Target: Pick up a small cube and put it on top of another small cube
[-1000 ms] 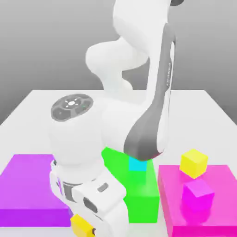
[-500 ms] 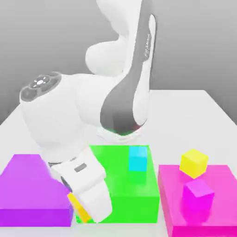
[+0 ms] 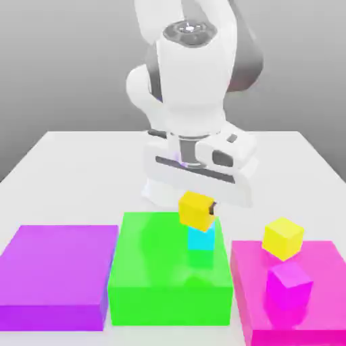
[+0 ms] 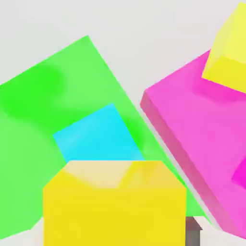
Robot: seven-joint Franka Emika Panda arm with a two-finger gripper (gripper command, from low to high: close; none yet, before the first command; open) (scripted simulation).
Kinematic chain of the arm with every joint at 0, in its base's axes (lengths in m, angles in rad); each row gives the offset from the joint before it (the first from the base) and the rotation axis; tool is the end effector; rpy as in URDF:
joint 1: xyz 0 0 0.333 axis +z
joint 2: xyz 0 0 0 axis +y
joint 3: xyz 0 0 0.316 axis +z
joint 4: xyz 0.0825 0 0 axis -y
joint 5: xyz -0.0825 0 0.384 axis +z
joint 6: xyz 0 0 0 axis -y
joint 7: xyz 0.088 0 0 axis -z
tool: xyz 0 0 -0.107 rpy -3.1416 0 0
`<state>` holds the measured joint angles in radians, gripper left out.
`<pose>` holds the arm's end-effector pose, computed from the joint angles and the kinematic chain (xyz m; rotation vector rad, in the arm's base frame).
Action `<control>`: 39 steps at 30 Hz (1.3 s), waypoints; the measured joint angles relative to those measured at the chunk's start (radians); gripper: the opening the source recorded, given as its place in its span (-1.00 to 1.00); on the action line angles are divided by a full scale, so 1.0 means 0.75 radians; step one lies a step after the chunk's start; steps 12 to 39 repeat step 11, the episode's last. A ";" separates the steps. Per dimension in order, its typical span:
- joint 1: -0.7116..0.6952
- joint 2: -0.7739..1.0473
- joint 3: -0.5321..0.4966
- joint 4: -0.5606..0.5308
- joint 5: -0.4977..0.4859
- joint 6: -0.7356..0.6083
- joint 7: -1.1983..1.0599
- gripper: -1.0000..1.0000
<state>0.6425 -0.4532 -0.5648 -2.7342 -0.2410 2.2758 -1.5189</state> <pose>0.3674 0.0398 0.3338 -1.8909 -2.4141 -0.0003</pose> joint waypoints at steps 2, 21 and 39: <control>-0.052 -0.123 0.071 -0.069 -0.094 -0.016 0.061 -1.00; -0.018 0.051 0.033 -0.201 -0.151 0.288 0.060 1.00; -0.018 0.051 0.033 -0.201 -0.151 0.288 0.060 1.00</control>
